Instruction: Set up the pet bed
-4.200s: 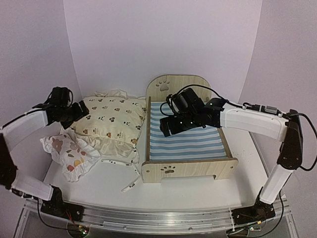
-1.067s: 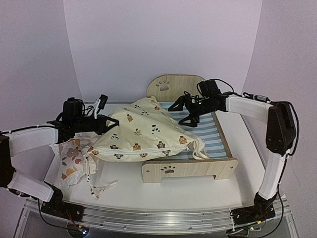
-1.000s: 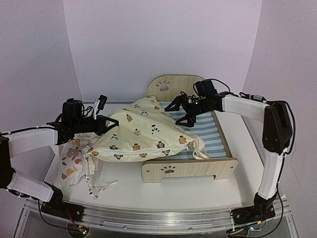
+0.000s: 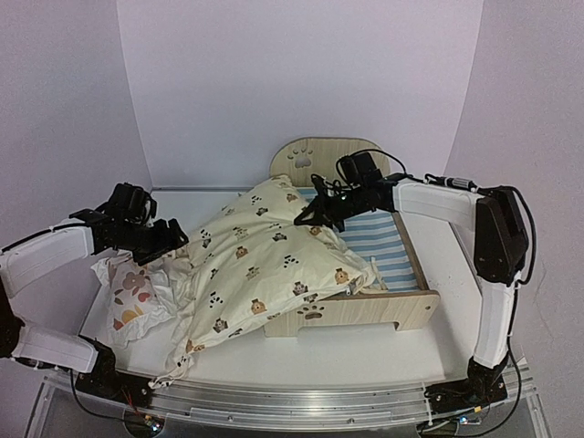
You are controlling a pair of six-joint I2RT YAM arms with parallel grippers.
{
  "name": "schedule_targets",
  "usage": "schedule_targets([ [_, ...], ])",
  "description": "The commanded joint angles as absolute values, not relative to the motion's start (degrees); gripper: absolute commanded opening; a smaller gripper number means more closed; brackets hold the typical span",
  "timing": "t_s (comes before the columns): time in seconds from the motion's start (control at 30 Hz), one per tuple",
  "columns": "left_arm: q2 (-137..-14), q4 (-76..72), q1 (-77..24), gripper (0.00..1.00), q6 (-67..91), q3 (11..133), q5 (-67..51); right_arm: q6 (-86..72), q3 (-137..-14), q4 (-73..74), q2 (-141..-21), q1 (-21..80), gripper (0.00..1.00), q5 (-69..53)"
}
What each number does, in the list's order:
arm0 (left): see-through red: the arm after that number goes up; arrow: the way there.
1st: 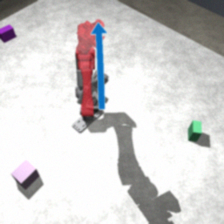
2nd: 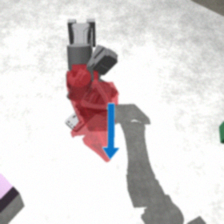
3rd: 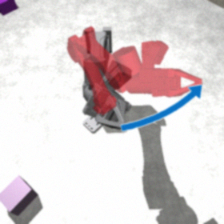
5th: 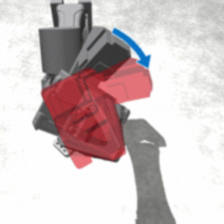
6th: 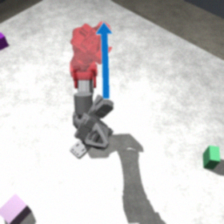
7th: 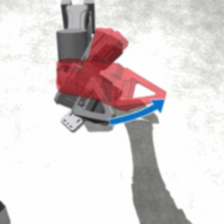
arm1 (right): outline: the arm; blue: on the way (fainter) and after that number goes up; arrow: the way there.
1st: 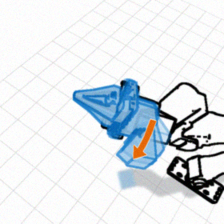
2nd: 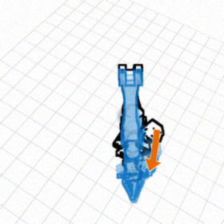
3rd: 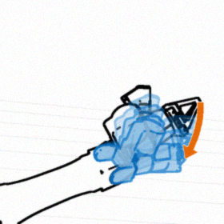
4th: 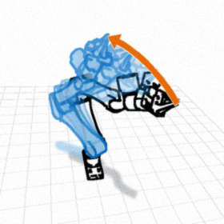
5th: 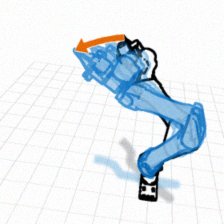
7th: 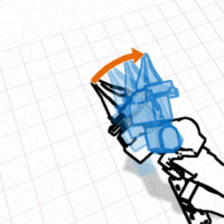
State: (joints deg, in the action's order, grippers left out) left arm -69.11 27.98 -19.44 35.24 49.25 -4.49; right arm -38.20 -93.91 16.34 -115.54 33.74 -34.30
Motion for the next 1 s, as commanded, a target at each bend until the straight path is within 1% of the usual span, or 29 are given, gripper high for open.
schedule_targets([
  [0.0, -72.7, 22.2, -19.3, 0.89, 37.2, 45.8, -14.2, -34.7, -91.9, 17.9, -110.5, 32.7, 0.00, -32.2],
  [0.1, -76.1, 19.6, -19.3, 0.95, 37.6, 44.8, -16.6, -33.5, -90.4, 18.2, -109.2, 32.6, 0.00, -31.2],
  [0.2, -78.2, 14.6, -19.1, 0.96, 38.9, 42.8, -19.5, -32.5, -88.7, 18.1, -108.1, 32.6, 0.00, -30.7],
  [0.27, -79.4, 10.9, -19.2, 0.93, 40.5, 41.3, -21.8, -32.4, -88.0, 18.0, -108.2, 32.6, 0.00, -30.5],
  [0.4, -82.3, 3.8, -19.2, 0.83, 43.5, 38.5, -26.2, -32.9, -88.0, 17.9, -109.4, 32.6, 0.00, -30.9],
  [0.5, -83.7, -1.1, -19.3, 0.69, 45.2, 37.5, -28.6, -33.7, -88.6, 17.8, -110.5, 32.6, 0.00, -31.5],
  [0.53, -84.0, -3.4, -19.4, 0.61, 45.4, 37.4, -29.1, -33.9, -88.9, 17.8, -110.8, 32.6, 0.00, -31.7],
  [0.57, -84.1, -5.1, -19.4, 0.51, 45.3, 37.4, -29.6, -34.0, -89.1, 17.7, -111.2, 32.6, 0.00, -31.9],
  [0.67, -84.3, -9.0, -19.8, 0.12, 44.2, 38.4, -30.9, -34.2, -90.0, 17.7, -111.8, 32.6, 0.00, -32.5],
  [0.7, -84.0, -8.1, -19.9, 0.03, 43.5, 39.9, -30.3, -34.4, -90.4, 17.7, -111.7, 32.6, 0.00, -32.6],
  [0.77, -82.2, -5.3, -20.0, 0.00, 41.8, 42.7, -28.6, -34.5, -91.1, 17.7, -111.3, 32.6, 0.00, -32.7],
  [0.83, -79.7, -2.3, -20.0, 0.00, 40.8, 46.3, -26.6, -34.5, -91.7, 17.9, -110.0, 32.7, 0.00, -32.3],
  [0.97, -76.7, 2.6, -20.4, 0.00, 39.6, 56.5, -26.7, -34.2, -91.6, 18.1, -106.1, 33.0, 0.00, -30.8],
])
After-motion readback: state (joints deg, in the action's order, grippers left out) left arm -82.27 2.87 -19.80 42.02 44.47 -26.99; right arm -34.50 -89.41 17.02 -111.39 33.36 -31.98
